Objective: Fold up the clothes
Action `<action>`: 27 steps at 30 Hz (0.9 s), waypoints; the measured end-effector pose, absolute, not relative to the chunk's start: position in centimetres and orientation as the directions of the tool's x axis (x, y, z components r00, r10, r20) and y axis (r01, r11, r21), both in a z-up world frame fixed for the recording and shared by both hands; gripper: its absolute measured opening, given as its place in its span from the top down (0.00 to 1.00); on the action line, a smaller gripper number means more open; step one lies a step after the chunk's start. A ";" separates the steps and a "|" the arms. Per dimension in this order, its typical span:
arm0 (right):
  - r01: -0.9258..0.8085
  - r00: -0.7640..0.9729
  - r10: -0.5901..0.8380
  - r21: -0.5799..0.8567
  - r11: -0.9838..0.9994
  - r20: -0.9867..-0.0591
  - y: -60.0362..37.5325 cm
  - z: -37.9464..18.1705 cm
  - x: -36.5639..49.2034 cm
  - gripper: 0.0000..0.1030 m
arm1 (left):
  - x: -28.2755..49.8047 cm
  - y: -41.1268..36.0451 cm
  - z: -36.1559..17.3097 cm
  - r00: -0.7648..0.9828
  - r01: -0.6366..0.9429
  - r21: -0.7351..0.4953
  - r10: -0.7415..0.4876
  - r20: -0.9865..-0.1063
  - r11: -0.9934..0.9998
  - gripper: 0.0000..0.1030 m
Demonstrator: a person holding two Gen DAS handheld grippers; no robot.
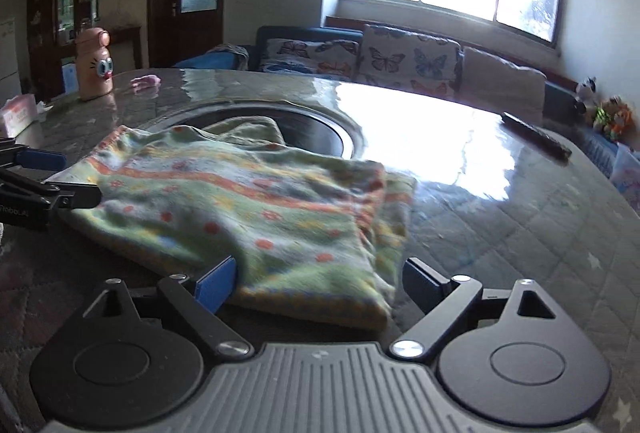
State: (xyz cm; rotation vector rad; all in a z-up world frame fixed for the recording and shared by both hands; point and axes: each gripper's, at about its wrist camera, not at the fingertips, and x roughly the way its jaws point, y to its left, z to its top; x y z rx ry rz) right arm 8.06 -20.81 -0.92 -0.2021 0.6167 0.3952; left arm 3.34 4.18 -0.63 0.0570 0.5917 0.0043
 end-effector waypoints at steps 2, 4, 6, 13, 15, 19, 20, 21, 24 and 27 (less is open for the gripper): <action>-0.373 0.760 0.251 -0.087 0.924 -0.599 -21.9 -1.1 8.0 0.12 | 3.3 4.3 -0.6 0.829 0.010 0.049 0.019 -0.559 0.999 0.11; -0.334 0.766 0.222 -0.078 0.939 -0.604 -23.2 -1.0 8.1 0.12 | 3.4 4.4 -0.6 0.828 0.008 0.045 0.019 -0.561 0.999 0.10; -0.305 0.772 0.203 -0.070 0.950 -0.602 -24.1 -0.8 8.3 0.12 | 3.4 4.4 -0.6 0.826 0.004 0.042 0.020 -0.563 0.999 0.08; -0.326 0.783 0.232 -0.063 0.943 -0.577 -23.4 -0.1 9.5 0.12 | 3.4 4.5 -0.6 0.822 -0.013 0.037 0.031 -0.568 0.999 0.04; -0.323 0.776 0.218 -0.077 0.943 -0.592 -23.1 -0.8 10.0 0.12 | 3.5 4.6 -0.6 0.821 -0.018 0.035 0.035 -0.569 0.999 0.03; -0.285 0.775 0.196 -0.056 0.957 -0.601 -24.1 -0.9 10.5 0.08 | 3.6 4.9 -0.6 0.818 -0.029 0.026 0.039 -0.574 0.999 0.00; -0.279 0.778 0.188 -0.061 0.958 -0.599 -24.3 -0.8 10.5 0.08 | 3.6 4.9 -0.6 0.816 -0.030 0.021 0.037 -0.576 0.999 0.00; -0.279 0.780 0.186 -0.066 0.958 -0.598 -24.3 -0.7 10.6 0.08 | 3.7 5.0 -0.6 0.815 -0.031 0.017 0.035 -0.578 0.999 0.00; -0.287 0.791 0.190 -0.079 0.955 -0.582 -23.8 -0.2 11.0 0.08 | 3.6 5.1 -0.6 0.815 -0.037 0.011 0.036 -0.579 0.999 0.00; -0.323 0.791 0.229 -0.069 0.944 -0.568 -22.7 0.1 11.7 0.06 | 3.5 5.1 -0.5 0.818 -0.051 0.011 0.048 -0.573 0.999 0.00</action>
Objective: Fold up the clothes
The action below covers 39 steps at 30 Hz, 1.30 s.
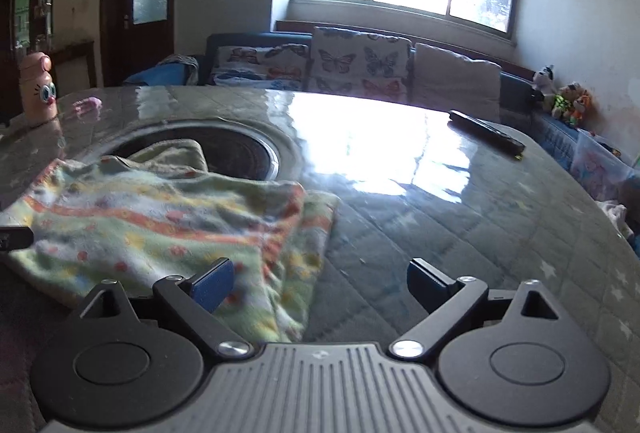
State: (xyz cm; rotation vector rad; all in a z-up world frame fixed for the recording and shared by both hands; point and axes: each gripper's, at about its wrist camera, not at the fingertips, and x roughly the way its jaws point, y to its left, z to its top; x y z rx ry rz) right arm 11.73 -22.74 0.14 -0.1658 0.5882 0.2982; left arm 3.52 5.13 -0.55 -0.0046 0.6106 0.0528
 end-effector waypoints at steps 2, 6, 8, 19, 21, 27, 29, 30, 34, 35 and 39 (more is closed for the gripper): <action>-0.356 0.786 0.262 -0.064 0.932 -0.560 -21.8 0.2 12.3 0.03 | 3.5 5.3 -0.5 0.820 -0.069 0.005 0.059 -0.570 0.998 0.00; -0.403 0.762 0.286 -0.079 0.912 -0.581 -20.2 -0.8 13.2 0.01 | 3.4 6.1 -0.5 0.816 -0.145 -0.018 0.109 -0.568 0.989 0.00; -0.410 0.751 0.291 -0.073 0.909 -0.593 -20.1 -1.3 13.5 0.00 | 3.3 6.7 -0.5 0.809 -0.195 -0.033 0.142 -0.571 0.980 0.00; -0.405 0.711 0.328 0.019 0.914 -0.622 -21.2 -1.7 14.4 0.00 | 2.3 8.0 -0.2 0.764 -0.305 0.029 0.262 -0.590 0.952 0.00; -0.405 0.710 0.330 0.023 0.914 -0.623 -21.2 -1.7 14.4 0.00 | 1.6 7.6 0.2 0.781 -0.286 0.063 0.270 -0.562 0.956 0.00; -0.404 0.704 0.336 0.036 0.914 -0.626 -21.5 -1.7 14.4 0.00 | 0.8 6.0 0.9 0.808 -0.186 0.064 0.189 -0.557 0.981 0.00; -0.403 0.704 0.336 0.037 0.914 -0.626 -21.5 -1.7 14.4 0.00 | 1.0 5.2 0.8 0.812 -0.165 0.066 0.174 -0.557 0.984 0.00; -0.403 0.704 0.336 0.037 0.914 -0.626 -21.5 -1.7 14.4 0.00 | 1.2 4.9 0.6 0.811 -0.160 0.084 0.180 -0.557 0.984 0.00; -0.403 0.701 0.338 0.042 0.914 -0.628 -21.5 -1.7 14.4 0.00 | 0.9 5.3 0.2 0.804 -0.157 0.123 0.199 -0.561 0.980 0.00; -0.403 0.701 0.338 0.042 0.914 -0.628 -21.5 -1.7 14.4 0.00 | 0.7 5.7 0.1 0.800 -0.163 0.125 0.205 -0.564 0.979 0.00; -0.403 0.701 0.338 0.042 0.914 -0.628 -21.5 -1.7 14.5 0.00 | 0.3 7.0 -0.2 0.787 -0.183 0.125 0.221 -0.575 0.975 0.00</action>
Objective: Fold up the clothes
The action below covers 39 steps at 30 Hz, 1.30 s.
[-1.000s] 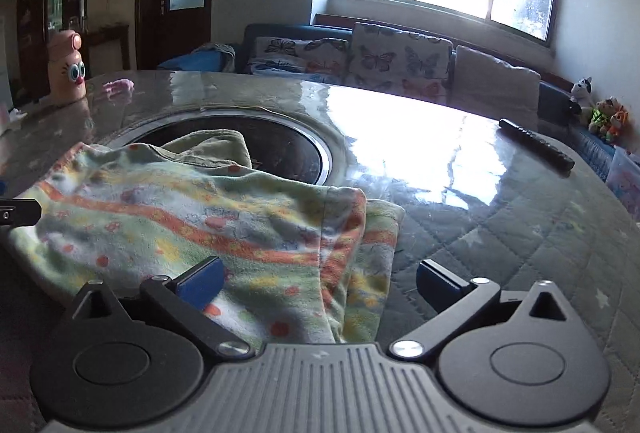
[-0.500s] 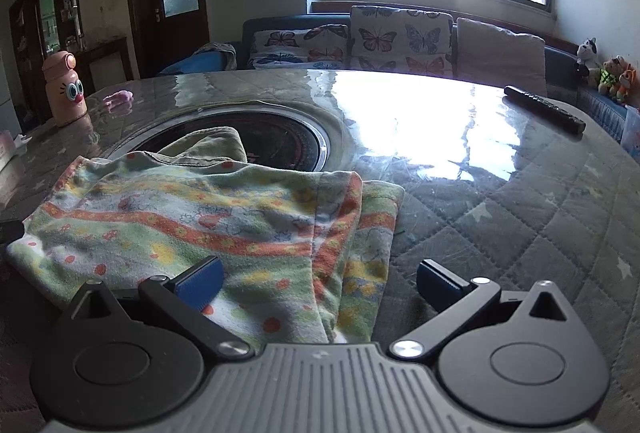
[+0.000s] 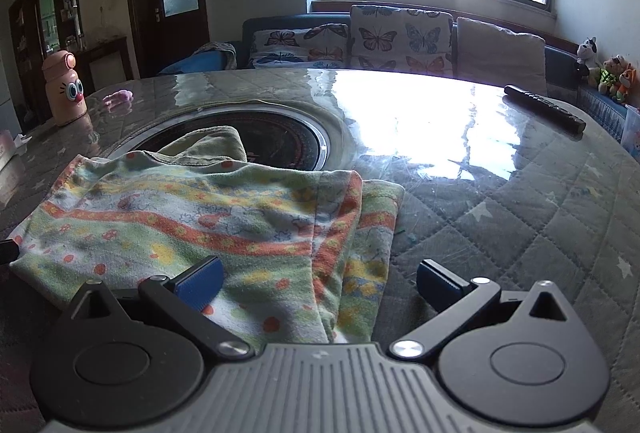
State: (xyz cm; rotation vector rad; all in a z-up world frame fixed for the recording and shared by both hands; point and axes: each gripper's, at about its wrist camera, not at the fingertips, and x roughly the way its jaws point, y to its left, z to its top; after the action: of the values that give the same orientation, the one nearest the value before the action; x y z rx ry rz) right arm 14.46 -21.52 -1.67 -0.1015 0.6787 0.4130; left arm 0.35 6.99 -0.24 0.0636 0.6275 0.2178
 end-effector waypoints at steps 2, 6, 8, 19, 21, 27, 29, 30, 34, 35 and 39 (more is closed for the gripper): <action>-0.403 0.702 0.337 0.041 0.914 -0.628 -21.5 -1.7 14.5 0.00 | 0.1 7.2 -0.2 0.789 -0.176 0.141 0.226 -0.571 0.974 0.00; -0.402 0.703 0.335 0.038 0.915 -0.628 -21.4 -1.7 14.4 0.00 | 0.6 7.6 0.5 0.785 -0.179 0.151 0.234 -0.573 0.972 0.00; -0.402 0.703 0.335 0.038 0.915 -0.628 -21.4 -1.7 14.5 0.00 | 1.6 7.6 1.1 0.790 -0.186 0.171 0.251 -0.559 0.968 0.00; -0.401 0.701 0.336 0.041 0.915 -0.629 -21.4 -1.7 14.5 0.00 | 9.9 9.3 1.0 0.767 -0.188 0.264 0.309 -0.561 0.946 0.00; -0.402 0.701 0.336 0.042 0.915 -0.629 -21.4 -1.7 14.5 0.00 | 10.7 9.7 0.7 0.757 -0.189 0.271 0.316 -0.572 0.944 0.00; -0.401 0.701 0.336 0.042 0.915 -0.629 -21.5 -1.8 14.5 0.00 | 11.0 9.2 1.3 0.778 -0.163 0.250 0.280 -0.563 0.954 0.00; -0.401 0.701 0.336 0.042 0.915 -0.629 -21.5 -1.8 14.5 0.00 | 11.3 8.5 1.4 0.786 -0.136 0.260 0.264 -0.558 0.956 0.00; -0.401 0.701 0.336 0.041 0.915 -0.629 -21.5 -1.8 14.5 0.00 | 11.4 8.2 1.5 0.790 -0.123 0.266 0.256 -0.556 0.956 0.00; -0.401 0.701 0.335 0.041 0.915 -0.629 -21.5 -1.8 14.5 0.00 | 13.0 8.1 0.2 0.760 -0.120 0.308 0.287 -0.583 0.944 0.00; -0.401 0.701 0.335 0.041 0.915 -0.629 -21.5 -1.8 14.5 0.00 | 13.1 8.2 0.1 0.757 -0.125 0.313 0.294 -0.583 0.942 0.00; -0.400 0.702 0.334 0.039 0.916 -0.629 -21.5 -1.8 14.5 0.00 | 13.0 7.6 1.0 0.776 -0.131 0.312 0.294 -0.558 0.941 0.00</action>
State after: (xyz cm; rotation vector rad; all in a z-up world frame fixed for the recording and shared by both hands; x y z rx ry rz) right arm 14.49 -21.47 -1.78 -0.1031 0.6788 0.4093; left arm 13.00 7.55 0.98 0.2637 0.6438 0.2328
